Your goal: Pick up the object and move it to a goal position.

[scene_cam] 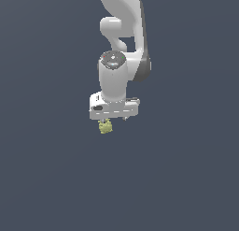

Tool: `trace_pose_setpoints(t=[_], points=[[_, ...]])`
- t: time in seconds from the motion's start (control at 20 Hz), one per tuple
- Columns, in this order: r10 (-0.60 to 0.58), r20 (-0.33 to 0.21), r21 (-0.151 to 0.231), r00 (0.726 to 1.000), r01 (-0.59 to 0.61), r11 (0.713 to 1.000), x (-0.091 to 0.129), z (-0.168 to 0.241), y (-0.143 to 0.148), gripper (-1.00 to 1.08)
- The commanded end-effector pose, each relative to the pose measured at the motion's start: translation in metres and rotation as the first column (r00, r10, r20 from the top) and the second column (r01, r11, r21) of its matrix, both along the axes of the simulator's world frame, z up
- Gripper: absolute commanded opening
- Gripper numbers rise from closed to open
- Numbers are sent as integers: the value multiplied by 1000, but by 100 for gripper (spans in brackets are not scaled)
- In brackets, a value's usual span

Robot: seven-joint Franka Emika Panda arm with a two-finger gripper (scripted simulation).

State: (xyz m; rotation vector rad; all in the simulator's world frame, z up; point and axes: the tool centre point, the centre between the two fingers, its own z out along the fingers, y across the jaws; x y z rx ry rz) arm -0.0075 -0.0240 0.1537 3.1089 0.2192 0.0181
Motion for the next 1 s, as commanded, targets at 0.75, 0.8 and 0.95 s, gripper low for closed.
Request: trace_pose_setpoints(t=[0.75,0.8,0.95], points=[[150,-13,23,989,-150,988,-40,-61,-52,100],[153,-13,23,988,-152,988,-41,-62,-53,100],[156,-13,24,988,-155,988,-42,-63,-54,100]])
